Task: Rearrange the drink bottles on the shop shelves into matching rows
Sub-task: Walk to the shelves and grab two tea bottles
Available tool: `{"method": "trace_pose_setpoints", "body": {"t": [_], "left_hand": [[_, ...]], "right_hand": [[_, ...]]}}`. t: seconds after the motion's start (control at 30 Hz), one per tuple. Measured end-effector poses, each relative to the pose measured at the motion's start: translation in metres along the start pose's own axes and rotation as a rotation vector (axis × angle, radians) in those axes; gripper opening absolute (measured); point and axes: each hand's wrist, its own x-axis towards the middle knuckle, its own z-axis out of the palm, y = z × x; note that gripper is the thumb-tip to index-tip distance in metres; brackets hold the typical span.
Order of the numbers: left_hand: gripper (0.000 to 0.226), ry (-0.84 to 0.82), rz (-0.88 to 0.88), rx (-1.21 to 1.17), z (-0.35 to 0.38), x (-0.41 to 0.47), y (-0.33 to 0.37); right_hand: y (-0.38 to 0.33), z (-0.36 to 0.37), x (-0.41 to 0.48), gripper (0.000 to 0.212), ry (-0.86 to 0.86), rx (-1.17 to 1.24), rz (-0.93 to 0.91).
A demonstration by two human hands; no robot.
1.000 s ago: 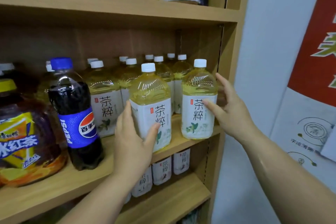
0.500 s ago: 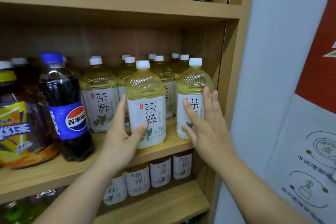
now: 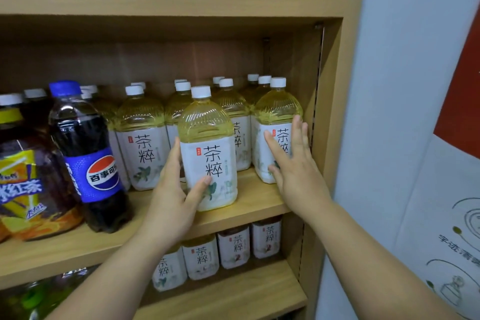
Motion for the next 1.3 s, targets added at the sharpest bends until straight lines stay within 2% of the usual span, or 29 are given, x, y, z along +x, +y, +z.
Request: {"method": "trace_pose_setpoints", "body": {"t": [0.23,0.4,0.57,0.97,1.3], "left_hand": [[0.083,0.083,-0.008,0.032,0.018,0.006,0.012],[0.076,0.096,-0.023,0.074,0.032,0.020,0.014],[0.077,0.146,-0.012,0.185,0.045,0.031,0.010],[0.072,0.090,0.041,0.211,0.062,0.042,0.010],[0.067,0.039,0.040,0.193,0.063,0.043,0.014]], "right_hand": [[0.001,0.004,-0.005,0.080,0.034,0.106,0.021],[-0.002,0.000,-0.014,0.072,-0.025,0.172,0.067],[-0.001,0.007,-0.027,0.066,-0.001,0.144,0.074],[0.004,0.015,-0.028,0.069,0.083,0.161,0.050],[-0.003,0.004,-0.026,0.070,-0.002,0.145,0.118]]}}
